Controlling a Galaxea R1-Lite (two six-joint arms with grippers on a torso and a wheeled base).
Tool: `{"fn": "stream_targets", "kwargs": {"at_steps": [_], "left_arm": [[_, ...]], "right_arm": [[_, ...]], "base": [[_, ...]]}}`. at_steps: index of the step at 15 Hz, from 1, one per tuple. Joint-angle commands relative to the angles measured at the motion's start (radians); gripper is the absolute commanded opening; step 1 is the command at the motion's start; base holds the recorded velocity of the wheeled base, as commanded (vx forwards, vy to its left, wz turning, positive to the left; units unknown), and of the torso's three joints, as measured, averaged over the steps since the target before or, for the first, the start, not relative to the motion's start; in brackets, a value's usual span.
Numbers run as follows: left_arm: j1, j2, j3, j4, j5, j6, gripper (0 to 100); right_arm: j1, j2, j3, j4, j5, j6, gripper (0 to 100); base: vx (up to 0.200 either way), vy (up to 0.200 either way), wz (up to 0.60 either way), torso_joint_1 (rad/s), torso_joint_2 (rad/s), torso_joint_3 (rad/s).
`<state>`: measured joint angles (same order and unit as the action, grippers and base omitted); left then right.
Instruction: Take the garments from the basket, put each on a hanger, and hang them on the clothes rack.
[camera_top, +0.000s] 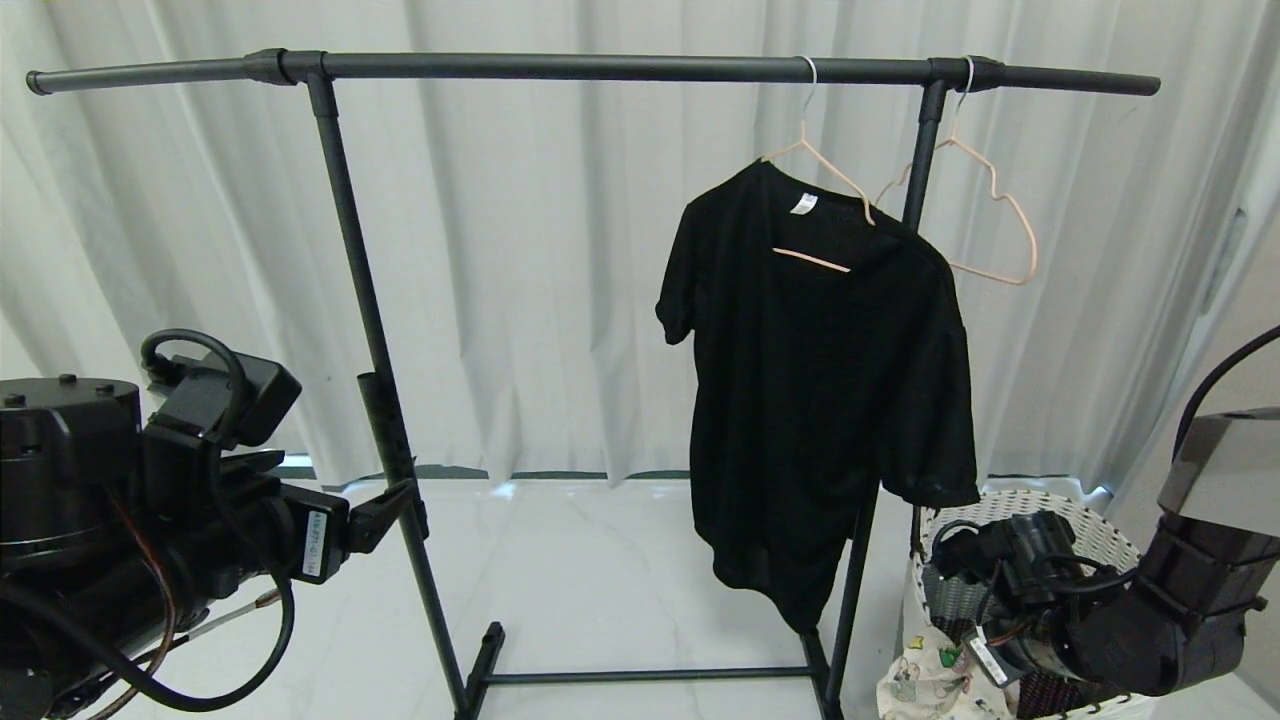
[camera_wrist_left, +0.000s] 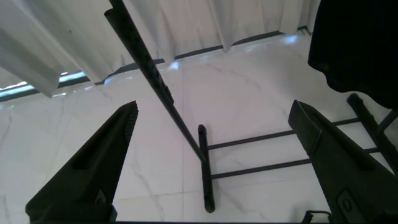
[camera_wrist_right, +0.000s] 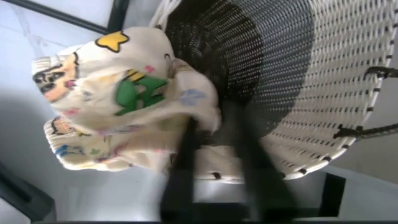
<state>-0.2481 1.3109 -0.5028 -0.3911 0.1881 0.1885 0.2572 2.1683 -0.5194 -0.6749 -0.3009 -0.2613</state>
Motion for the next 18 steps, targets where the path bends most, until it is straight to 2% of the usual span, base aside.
{"fn": "stream_targets", "kwargs": {"at_steps": [1, 4, 7, 9, 11, 12, 15, 18], "left_arm": [[0.0, 0.002, 0.001, 0.0, 0.001, 0.0, 100], [0.0, 0.018, 0.001, 0.0, 0.001, -0.001, 100], [0.0, 0.033, 0.001, 0.0, 0.001, -0.001, 100], [0.0, 0.034, 0.001, 0.0, -0.001, -0.004, 100], [0.0, 0.036, 0.001, 0.0, -0.001, -0.004, 100], [0.0, 0.036, 0.004, 0.0, -0.001, -0.006, 100], [-0.002, 0.031, 0.007, 0.0, -0.007, -0.006, 100], [-0.003, 0.036, 0.009, 0.0, -0.009, -0.006, 100]], "right_arm": [[0.002, -0.042, 0.01, -0.002, 0.023, 0.0, 0], [0.013, -0.14, 0.064, -0.003, 0.049, 0.0, 0], [0.122, -0.303, 0.177, -0.003, 0.054, -0.001, 0], [0.158, -0.367, 0.16, -0.002, 0.052, -0.006, 0], [0.158, -0.423, 0.051, 0.075, 0.052, -0.036, 0], [0.166, -0.469, -0.025, 0.192, 0.054, -0.039, 0], [0.211, -0.542, -0.288, 0.505, 0.055, -0.035, 0], [0.254, -0.538, -0.479, 0.646, 0.055, -0.035, 0]], "base": [[0.0, 0.0, 0.0, 0.0, 0.0, 0.0], [0.0, 0.0, 0.0, 0.0, 0.0, 0.0], [0.0, 0.0, 0.0, 0.0, 0.0, 0.0], [0.0, 0.0, 0.0, 0.0, 0.0, 0.0], [0.0, 0.0, 0.0, 0.0, 0.0, 0.0], [0.0, 0.0, 0.0, 0.0, 0.0, 0.0], [-0.2, 0.0, 0.0, 0.009, 0.0, -0.002], [-0.2, 0.0, 0.0, -0.006, 0.0, 0.006]]}}
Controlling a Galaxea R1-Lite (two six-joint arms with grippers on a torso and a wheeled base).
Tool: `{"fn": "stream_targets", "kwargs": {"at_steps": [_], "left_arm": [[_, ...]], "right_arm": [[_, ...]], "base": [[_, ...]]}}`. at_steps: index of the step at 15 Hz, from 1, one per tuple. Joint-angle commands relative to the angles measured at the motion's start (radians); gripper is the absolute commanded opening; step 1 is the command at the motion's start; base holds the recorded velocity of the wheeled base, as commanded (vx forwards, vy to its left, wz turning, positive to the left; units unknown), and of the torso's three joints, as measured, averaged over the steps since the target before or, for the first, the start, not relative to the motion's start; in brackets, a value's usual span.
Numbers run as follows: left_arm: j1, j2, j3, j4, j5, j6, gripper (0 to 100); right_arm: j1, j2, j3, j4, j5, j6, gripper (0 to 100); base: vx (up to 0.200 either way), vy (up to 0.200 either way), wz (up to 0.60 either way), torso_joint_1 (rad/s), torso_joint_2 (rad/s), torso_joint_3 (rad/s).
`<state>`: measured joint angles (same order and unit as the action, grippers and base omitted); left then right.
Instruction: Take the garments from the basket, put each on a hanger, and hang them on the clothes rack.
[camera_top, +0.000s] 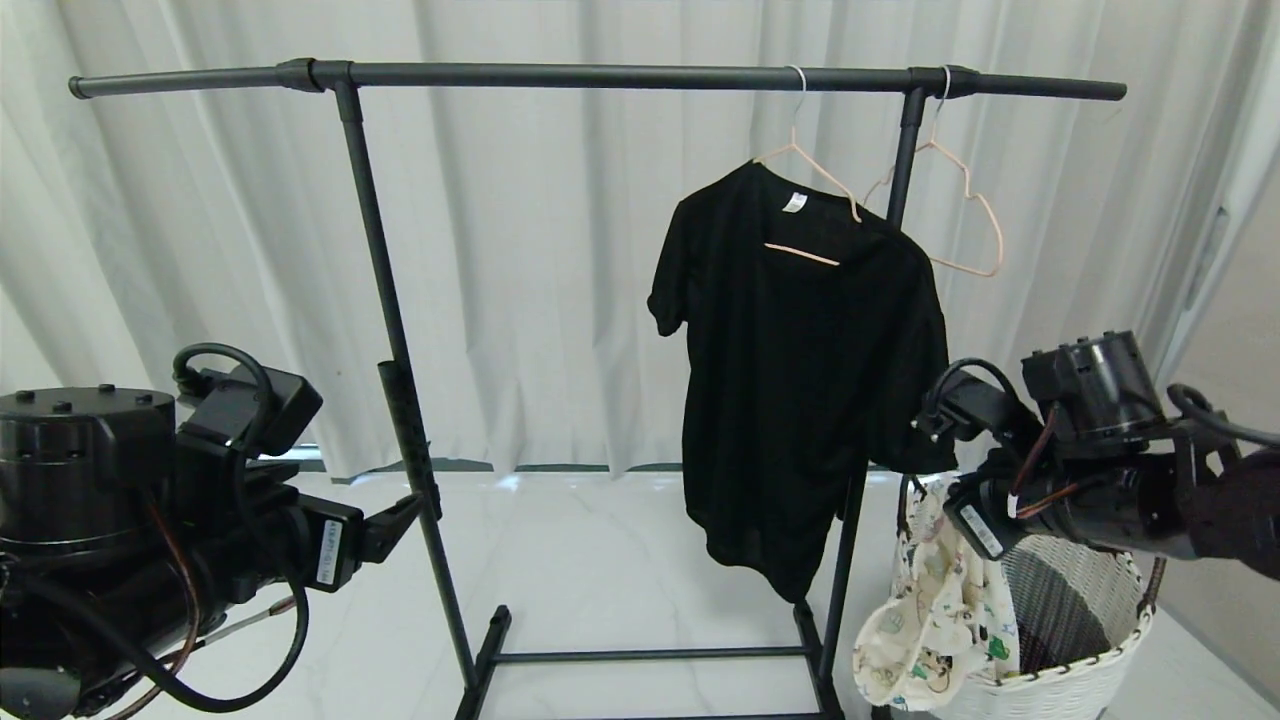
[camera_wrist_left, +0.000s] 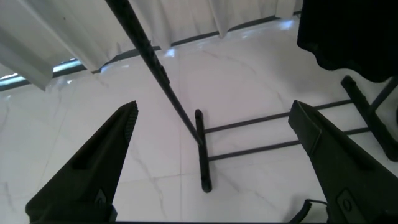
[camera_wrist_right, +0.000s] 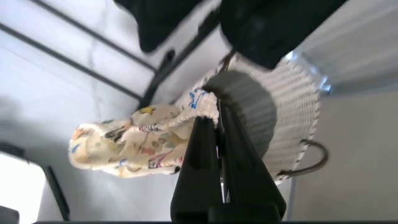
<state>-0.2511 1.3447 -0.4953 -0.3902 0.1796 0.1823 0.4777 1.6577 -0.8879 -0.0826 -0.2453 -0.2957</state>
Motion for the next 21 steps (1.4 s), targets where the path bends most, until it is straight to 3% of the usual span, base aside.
{"fn": "stream_targets", "kwargs": {"at_steps": [1, 4, 6, 8, 9, 12, 16, 21], "left_arm": [[-0.011, 0.002, 0.003, -0.001, -0.003, -0.001, 100], [-0.05, -0.004, -0.006, -0.002, -0.124, -0.012, 100], [-0.089, -0.006, -0.048, -0.002, -0.335, -0.03, 100], [-0.154, -0.006, -0.072, -0.002, -0.428, -0.052, 100], [-0.191, -0.004, -0.08, -0.002, -0.462, -0.1, 100], [-0.263, 0.047, -0.124, -0.002, -0.469, -0.198, 100], [-0.258, 0.156, -0.18, -0.002, -0.466, -0.204, 100], [-0.252, 0.245, -0.183, -0.002, -0.451, -0.204, 100]], "right_arm": [[0.053, -0.018, -0.164, 0.092, 0.003, 0.001, 0], [0.09, 0.022, -0.258, 0.119, 0.024, 0.001, 0], [0.164, 0.108, -0.407, 0.121, 0.031, 0.02, 0], [0.231, 0.18, -0.537, 0.13, 0.046, 0.058, 0], [0.257, 0.205, -0.6, 0.144, 0.063, 0.072, 0], [0.317, 0.251, -0.746, 0.191, 0.097, 0.079, 0], [0.377, 0.284, -0.855, 0.23, 0.124, 0.079, 0], [0.43, 0.306, -0.911, 0.248, 0.133, 0.079, 0]], "base": [[0.0, 0.0, 0.0, 0.0, 0.0, 0.0], [0.0, 0.0, 0.0, 0.0, 0.0, 0.0], [0.0, 0.0, 0.0, 0.0, 0.0, 0.0], [0.0, 0.0, 0.0, 0.0, 0.0, 0.0], [0.0, 0.0, 0.0, 0.0, 0.0, 0.0], [0.0, 0.0, 0.0, 0.0, 0.0, 0.0], [0.0, 0.0, 0.0, 0.0, 0.0, 0.0], [0.0, 0.0, 0.0, 0.0, 0.0, 0.0]]}}
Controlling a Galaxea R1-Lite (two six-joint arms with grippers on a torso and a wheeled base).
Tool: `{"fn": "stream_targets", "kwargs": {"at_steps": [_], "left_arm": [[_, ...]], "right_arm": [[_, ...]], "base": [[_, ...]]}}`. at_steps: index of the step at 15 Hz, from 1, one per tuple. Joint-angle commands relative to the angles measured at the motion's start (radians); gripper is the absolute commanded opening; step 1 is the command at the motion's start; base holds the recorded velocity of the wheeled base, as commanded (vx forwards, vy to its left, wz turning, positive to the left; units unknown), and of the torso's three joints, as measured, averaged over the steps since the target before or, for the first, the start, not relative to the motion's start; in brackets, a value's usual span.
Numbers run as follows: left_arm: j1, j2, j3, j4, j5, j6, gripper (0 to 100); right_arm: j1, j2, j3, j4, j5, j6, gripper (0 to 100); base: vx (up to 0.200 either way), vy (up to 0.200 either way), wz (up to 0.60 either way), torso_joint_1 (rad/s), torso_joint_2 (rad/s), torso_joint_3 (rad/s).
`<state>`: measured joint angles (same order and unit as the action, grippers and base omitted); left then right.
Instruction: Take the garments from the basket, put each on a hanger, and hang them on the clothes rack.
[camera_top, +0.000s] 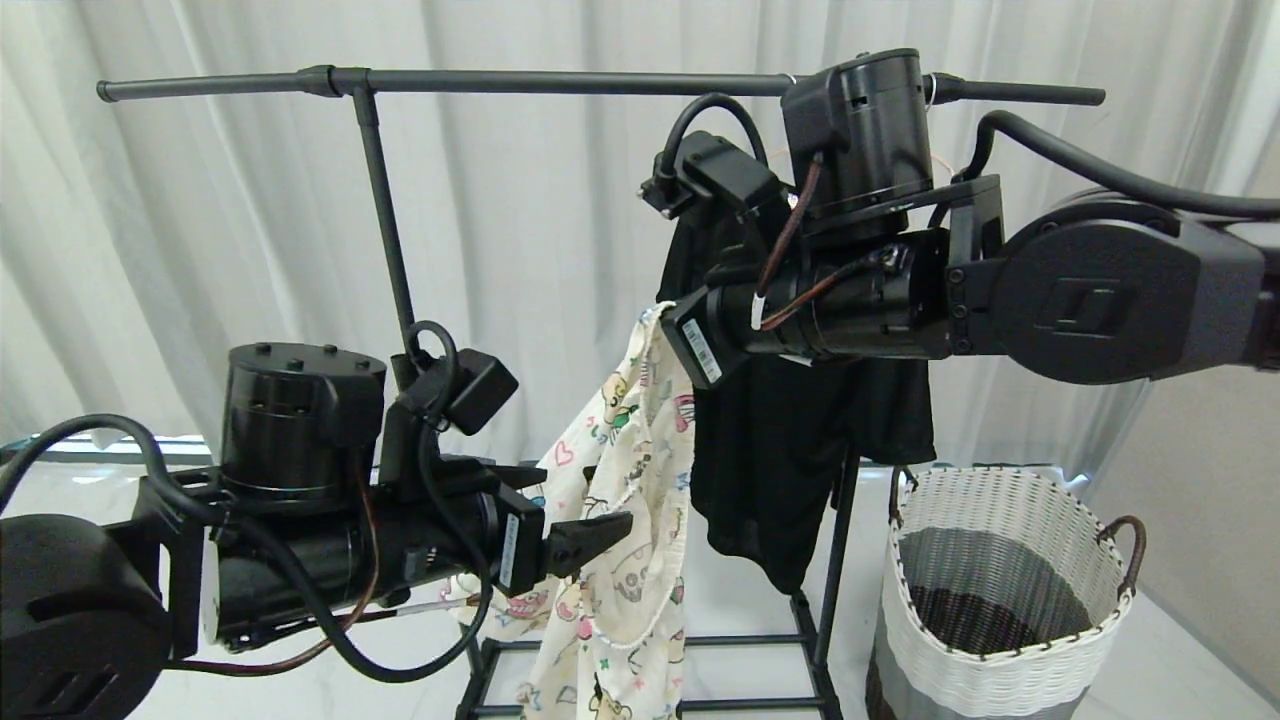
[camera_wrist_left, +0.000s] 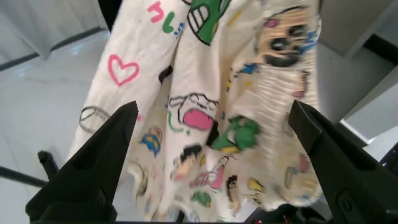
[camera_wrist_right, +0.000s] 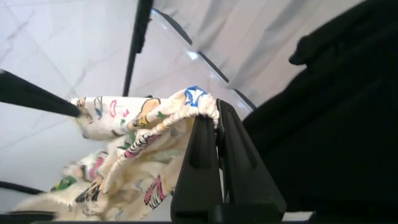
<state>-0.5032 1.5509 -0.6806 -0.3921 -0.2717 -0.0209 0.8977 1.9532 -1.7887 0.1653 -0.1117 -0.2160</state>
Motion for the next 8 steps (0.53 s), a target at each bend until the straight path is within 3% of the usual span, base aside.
{"fn": "stream_targets", "kwargs": {"at_steps": [1, 2, 5, 8], "left_arm": [[0.0, 0.046, 0.003, -0.001, 0.002, 0.001, 100], [0.002, 0.074, 0.003, -0.001, 0.019, 0.002, 100], [0.006, 0.141, 0.046, -0.001, 0.19, 0.002, 100], [0.003, 0.124, 0.095, -0.001, 0.192, 0.002, 100]], "right_arm": [[0.017, 0.01, -0.012, 0.002, 0.0, 0.0, 0], [0.026, 0.01, -0.017, 0.002, 0.0, 0.0, 0], [0.037, 0.004, -0.028, 0.003, -0.002, 0.0, 0], [0.012, -0.013, -0.028, 0.026, -0.005, 0.0, 0]], "base": [[0.0, 0.0, 0.0, 0.0, 0.0, 0.0], [0.0, 0.0, 0.0, 0.0, 0.0, 0.0], [0.0, 0.0, 0.0, 0.0, 0.0, 0.0], [0.0, 0.0, 0.0, 0.0, 0.0, 0.0]]}}
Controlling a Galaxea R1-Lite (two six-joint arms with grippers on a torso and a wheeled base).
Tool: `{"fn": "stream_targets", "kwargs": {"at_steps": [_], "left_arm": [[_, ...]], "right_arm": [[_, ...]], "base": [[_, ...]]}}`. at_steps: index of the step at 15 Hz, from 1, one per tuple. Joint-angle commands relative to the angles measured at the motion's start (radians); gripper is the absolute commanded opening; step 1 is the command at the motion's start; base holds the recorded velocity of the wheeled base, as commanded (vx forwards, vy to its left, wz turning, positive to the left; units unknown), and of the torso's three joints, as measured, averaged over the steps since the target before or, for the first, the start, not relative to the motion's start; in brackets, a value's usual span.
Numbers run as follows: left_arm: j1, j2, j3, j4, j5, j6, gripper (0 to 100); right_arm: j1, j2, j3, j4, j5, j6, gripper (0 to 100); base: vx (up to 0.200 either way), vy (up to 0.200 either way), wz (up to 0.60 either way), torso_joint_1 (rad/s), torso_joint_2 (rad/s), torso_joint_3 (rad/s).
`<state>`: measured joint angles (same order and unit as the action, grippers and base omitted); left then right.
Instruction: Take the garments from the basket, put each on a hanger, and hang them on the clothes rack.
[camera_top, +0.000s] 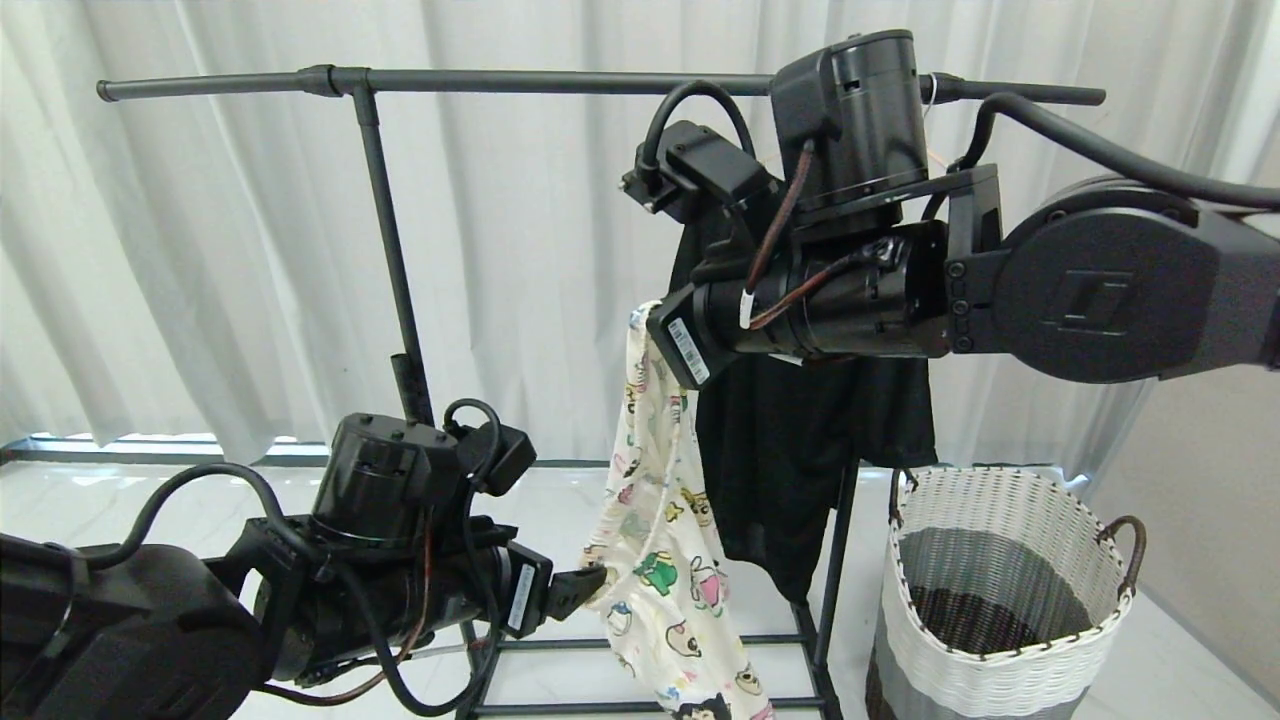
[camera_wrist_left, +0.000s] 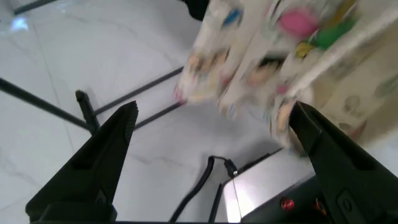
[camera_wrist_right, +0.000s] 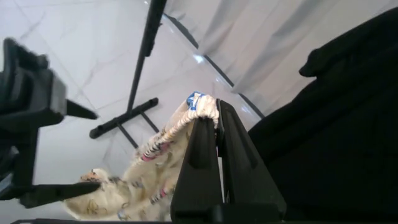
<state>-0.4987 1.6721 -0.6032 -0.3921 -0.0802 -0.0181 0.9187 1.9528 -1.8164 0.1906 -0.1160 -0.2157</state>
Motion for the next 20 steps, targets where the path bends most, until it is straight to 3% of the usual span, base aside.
{"fn": "stream_targets", "kwargs": {"at_steps": [1, 5, 6, 9, 11, 13, 14, 15, 17, 18, 20], "left_arm": [[-0.001, -0.005, 0.039, -0.001, 0.002, 0.001, 100], [-0.001, -0.032, 0.095, -0.001, 0.002, 0.003, 100], [-0.003, -0.037, 0.094, -0.001, 0.002, 0.003, 0], [-0.003, -0.077, 0.094, 0.001, 0.007, 0.009, 0], [0.003, -0.153, 0.117, 0.002, 0.005, 0.099, 0], [0.046, -0.249, 0.125, 0.009, -0.032, 0.204, 0], [0.06, -0.278, 0.112, 0.021, -0.047, 0.213, 0], [0.065, -0.308, 0.068, 0.085, -0.05, 0.214, 0], [0.065, -0.373, -0.13, 0.389, -0.095, 0.211, 0], [0.063, -0.39, -0.254, 0.535, -0.145, 0.211, 0], [0.019, -0.399, -0.501, 0.828, -0.17, 0.211, 0]], "right_arm": [[-0.023, -0.018, 0.0, 0.004, -0.001, -0.001, 0], [-0.043, -0.046, 0.006, 0.026, -0.002, -0.001, 0], [-0.046, -0.049, 0.006, 0.033, -0.002, -0.001, 0], [-0.06, -0.054, 0.015, 0.055, -0.007, -0.001, 0], [-0.093, -0.092, 0.052, 0.13, -0.019, -0.001, 0], [-0.135, -0.169, 0.16, 0.17, -0.024, 0.003, 0], [-0.141, -0.216, 0.239, 0.171, -0.024, 0.01, 0], [-0.141, -0.265, 0.322, 0.173, -0.024, 0.019, 0], [-0.139, -0.351, 0.457, 0.173, -0.028, 0.026, 0], [-0.141, -0.387, 0.494, 0.176, -0.03, 0.026, 0], [-0.141, -0.442, 0.529, 0.213, -0.031, 0.033, 0]], "base": [[0.0, 0.0, 0.0, 0.0, 0.0, 0.0], [0.0, 0.0, 0.0, 0.0, 0.0, 0.0], [0.0, 0.0, 0.0, 0.0, 0.0, 0.0], [0.0, 0.0, 0.0, 0.0, 0.0, 0.0], [0.0, 0.0, 0.0, 0.0, 0.0, 0.0], [0.0, 0.0, 0.0, 0.0, 0.0, 0.0], [0.0, 0.0, 0.0, 0.0, 0.0, 0.0], [0.0, 0.0, 0.0, 0.0, 0.0, 0.0], [0.0, 0.0, 0.0, 0.0, 0.0, 0.0], [0.0, 0.0, 0.0, 0.0, 0.0, 0.0], [0.0, 0.0, 0.0, 0.0, 0.0, 0.0]]}}
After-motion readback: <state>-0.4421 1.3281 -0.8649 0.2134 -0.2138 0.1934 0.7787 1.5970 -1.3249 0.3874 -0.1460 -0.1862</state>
